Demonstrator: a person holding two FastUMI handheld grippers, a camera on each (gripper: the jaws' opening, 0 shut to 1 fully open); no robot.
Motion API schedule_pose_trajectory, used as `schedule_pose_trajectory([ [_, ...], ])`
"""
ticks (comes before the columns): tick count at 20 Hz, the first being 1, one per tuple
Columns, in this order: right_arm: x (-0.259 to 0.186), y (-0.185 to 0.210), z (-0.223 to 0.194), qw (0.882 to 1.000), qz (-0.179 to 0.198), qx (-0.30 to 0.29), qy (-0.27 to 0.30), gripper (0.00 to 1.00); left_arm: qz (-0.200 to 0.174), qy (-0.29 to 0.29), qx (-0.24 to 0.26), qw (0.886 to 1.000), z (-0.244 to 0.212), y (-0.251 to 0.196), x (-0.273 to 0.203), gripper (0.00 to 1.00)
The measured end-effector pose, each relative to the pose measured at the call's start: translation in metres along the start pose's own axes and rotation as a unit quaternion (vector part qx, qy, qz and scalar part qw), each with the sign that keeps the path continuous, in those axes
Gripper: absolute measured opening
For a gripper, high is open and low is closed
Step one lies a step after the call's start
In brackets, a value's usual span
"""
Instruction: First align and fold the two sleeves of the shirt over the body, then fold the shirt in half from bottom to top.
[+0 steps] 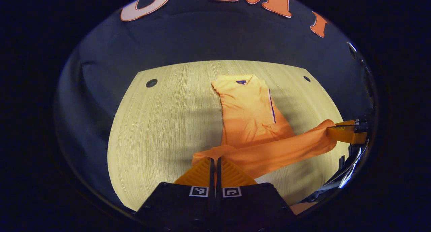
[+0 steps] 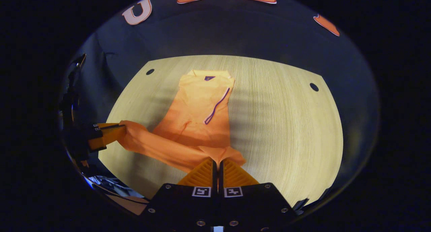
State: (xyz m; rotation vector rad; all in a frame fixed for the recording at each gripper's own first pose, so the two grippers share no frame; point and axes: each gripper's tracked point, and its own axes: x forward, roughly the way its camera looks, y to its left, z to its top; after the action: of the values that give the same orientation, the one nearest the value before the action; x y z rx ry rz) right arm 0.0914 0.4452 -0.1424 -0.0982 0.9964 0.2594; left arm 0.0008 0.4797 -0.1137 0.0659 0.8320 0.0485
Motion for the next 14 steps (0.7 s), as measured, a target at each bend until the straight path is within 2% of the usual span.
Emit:
schedule_pose_trajectory([
  [9, 0.049, -0.025, 0.113, 0.999, -0.022, 0.010, -0.045, 0.00, 0.014, -0.042, 0.005, 0.999, 0.109, 0.020, 0.064, 0.01],
  [14, 0.092, -0.036, 0.151, 0.999, -0.030, 0.014, -0.043, 0.00, 0.022, -0.037, -0.003, 0.999, 0.146, 0.030, 0.105, 0.01],
])
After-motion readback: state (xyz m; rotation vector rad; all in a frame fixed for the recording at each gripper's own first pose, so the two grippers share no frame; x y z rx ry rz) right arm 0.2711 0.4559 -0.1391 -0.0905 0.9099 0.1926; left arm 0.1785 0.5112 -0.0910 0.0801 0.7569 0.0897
